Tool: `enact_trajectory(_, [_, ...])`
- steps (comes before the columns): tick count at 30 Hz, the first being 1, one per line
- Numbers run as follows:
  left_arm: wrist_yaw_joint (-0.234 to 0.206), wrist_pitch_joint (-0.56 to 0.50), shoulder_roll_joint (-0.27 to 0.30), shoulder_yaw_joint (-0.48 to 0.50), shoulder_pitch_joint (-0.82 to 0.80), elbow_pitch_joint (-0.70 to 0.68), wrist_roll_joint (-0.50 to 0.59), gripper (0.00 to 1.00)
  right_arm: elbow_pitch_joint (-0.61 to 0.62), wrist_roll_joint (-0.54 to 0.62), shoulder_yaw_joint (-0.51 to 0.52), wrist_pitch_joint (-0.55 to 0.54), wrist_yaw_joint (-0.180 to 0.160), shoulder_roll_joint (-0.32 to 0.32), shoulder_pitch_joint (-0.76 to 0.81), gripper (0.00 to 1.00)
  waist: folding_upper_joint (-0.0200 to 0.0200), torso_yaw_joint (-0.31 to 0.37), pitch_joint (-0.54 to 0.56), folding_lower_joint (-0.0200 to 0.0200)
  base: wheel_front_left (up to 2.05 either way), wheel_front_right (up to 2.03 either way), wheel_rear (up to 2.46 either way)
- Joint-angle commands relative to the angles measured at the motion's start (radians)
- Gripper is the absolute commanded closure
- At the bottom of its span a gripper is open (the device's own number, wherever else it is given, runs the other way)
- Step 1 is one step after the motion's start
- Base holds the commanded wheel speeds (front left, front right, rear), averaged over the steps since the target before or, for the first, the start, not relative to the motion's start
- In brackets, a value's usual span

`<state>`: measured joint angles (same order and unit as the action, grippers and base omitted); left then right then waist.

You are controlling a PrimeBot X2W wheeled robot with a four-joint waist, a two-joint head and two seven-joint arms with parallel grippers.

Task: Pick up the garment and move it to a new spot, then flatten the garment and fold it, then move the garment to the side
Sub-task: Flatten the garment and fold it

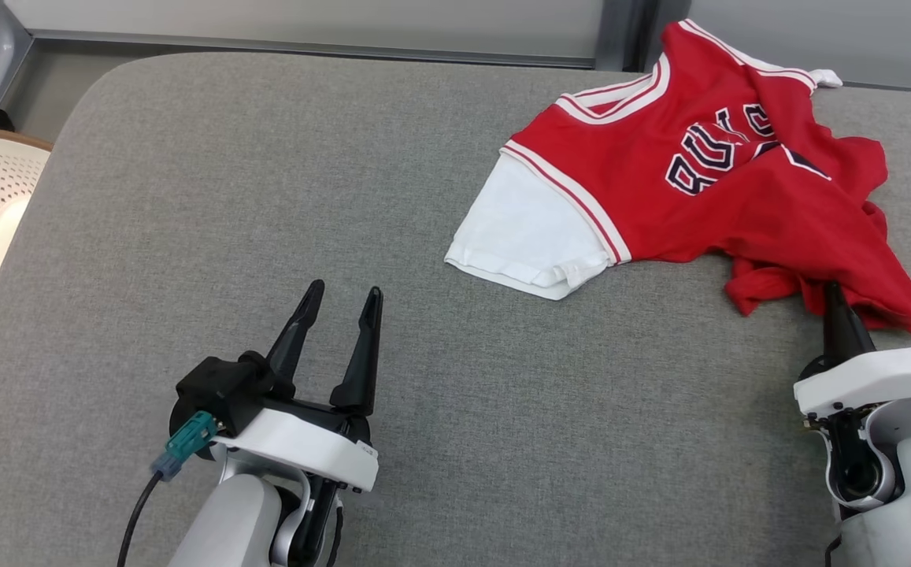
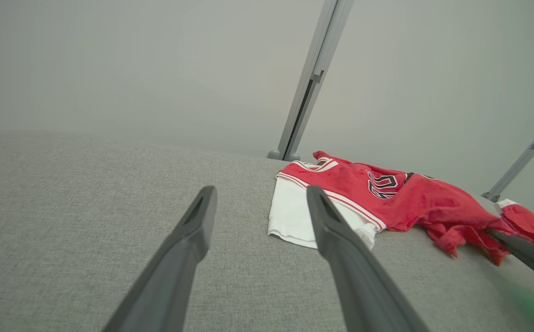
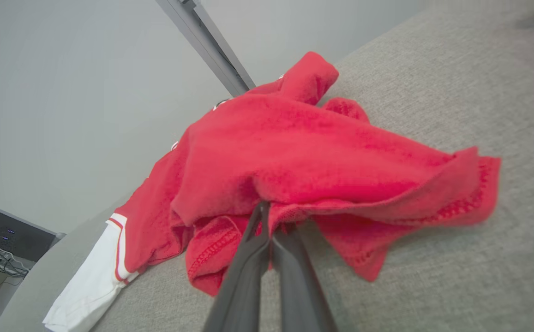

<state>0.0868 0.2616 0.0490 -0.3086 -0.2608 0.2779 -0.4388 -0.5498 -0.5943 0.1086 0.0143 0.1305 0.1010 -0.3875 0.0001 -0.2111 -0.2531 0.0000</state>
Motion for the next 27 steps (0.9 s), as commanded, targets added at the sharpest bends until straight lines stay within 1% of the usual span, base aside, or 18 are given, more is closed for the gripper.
enact_trajectory(1, [-0.003,0.005,0.004,0.004,-0.004,0.002,0.004,0.0,0.013,0.011,-0.009,0.01,0.0,0.007,0.01,1.0,-0.0001,0.009,0.008,0.0,0.0,0.0,0.0])
enact_trajectory(6, [-0.002,0.005,0.004,0.001,0.003,0.006,0.003,0.0,0.092,0.055,-0.074,0.03,0.0,0.04,0.036,1.0,-0.0001,0.031,0.033,0.0,0.0,0.0,0.0])
enact_trajectory(10, [-0.006,0.005,0.004,0.005,0.013,0.011,0.003,0.0,0.22,0.064,-0.164,0.035,0.0,0.088,0.056,1.0,-0.0001,0.047,0.055,0.0,0.0,0.0,0.0])
enact_trajectory(14, [-0.007,0.005,0.004,0.007,0.025,0.014,-0.004,0.0,0.352,0.103,-0.212,0.048,0.0,0.163,0.047,1.0,-0.0001,0.058,0.069,0.0,0.0,0.0,0.0])
enact_trajectory(17, [-0.007,0.005,0.004,0.002,0.024,0.016,-0.008,0.0,0.433,0.172,-0.238,0.037,0.0,0.229,0.023,1.0,-0.0001,0.06,0.077,0.0,0.0,0.0,0.0])
enact_trajectory(20, [-0.006,0.005,0.004,0.0,0.028,0.017,-0.013,0.0,0.508,0.242,-0.283,0.002,0.0,0.308,0.012,1.0,-0.0001,0.058,0.085,0.0,0.0,0.0,0.0])
enact_trajectory(22, [-0.006,0.005,0.004,0.001,0.032,0.016,-0.015,0.0,0.556,0.295,-0.332,-0.032,0.0,0.377,0.016,1.0,-0.0001,0.055,0.09,0.0,0.0,0.0,0.0])
enact_trajectory(25, [-0.008,0.005,0.004,0.002,0.041,0.014,-0.016,0.0,0.606,0.327,-0.392,-0.092,0.0,0.465,0.058,1.0,-0.0001,0.051,0.097,0.0,0.0,0.0,0.0])
enact_trajectory(26, [-0.008,0.005,0.004,0.002,0.041,0.014,-0.016,0.0,0.606,0.327,-0.392,-0.092,0.0,0.465,0.058,1.0,-0.0001,0.051,0.097,0.0,0.0,0.0,0.0])
enact_trajectory(27, [-0.01,0.005,0.004,0.003,0.046,0.014,-0.019,0.0,0.616,0.318,-0.407,-0.114,0.0,0.487,0.08,1.0,-0.0001,0.05,0.099,0.0,0.0,0.0,0.0])
